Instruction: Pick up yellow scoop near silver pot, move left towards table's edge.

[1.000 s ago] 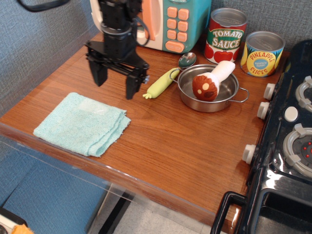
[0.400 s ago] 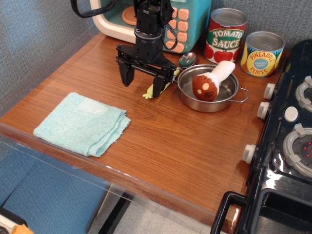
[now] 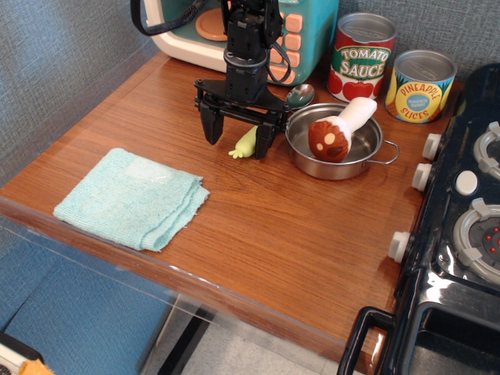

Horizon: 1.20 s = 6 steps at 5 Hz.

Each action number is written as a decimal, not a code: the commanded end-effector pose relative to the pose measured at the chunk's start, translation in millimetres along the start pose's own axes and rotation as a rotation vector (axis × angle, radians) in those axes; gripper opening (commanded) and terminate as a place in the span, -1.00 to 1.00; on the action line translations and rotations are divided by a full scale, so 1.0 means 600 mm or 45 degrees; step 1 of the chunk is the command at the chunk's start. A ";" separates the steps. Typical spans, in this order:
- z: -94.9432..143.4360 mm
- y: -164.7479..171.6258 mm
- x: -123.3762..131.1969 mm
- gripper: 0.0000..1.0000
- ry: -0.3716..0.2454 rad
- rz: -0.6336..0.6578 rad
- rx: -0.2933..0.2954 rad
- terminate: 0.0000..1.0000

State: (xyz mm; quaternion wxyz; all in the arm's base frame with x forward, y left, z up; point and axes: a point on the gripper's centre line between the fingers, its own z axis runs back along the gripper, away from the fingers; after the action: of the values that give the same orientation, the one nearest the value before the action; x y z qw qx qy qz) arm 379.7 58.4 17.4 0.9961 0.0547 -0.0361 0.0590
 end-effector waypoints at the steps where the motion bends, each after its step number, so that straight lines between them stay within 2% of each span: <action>1: -0.001 0.017 0.011 -1.00 -0.033 -0.028 0.054 -1.00; 2: 0.010 0.032 0.000 -1.00 -0.036 -0.050 0.082 -1.00; 3: 0.035 0.071 -0.023 -1.00 -0.049 0.002 0.116 -1.00; 4: 0.068 0.137 -0.056 -1.00 -0.040 0.079 0.158 -1.00; 5: 0.098 0.206 -0.094 -1.00 -0.027 0.125 0.173 -1.00; 6: 0.120 0.273 -0.111 -1.00 -0.048 0.164 0.175 -1.00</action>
State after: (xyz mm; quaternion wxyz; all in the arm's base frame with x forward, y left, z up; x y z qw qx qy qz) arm 286.4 202.0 71.7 0.9871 0.1019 -0.0146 0.1224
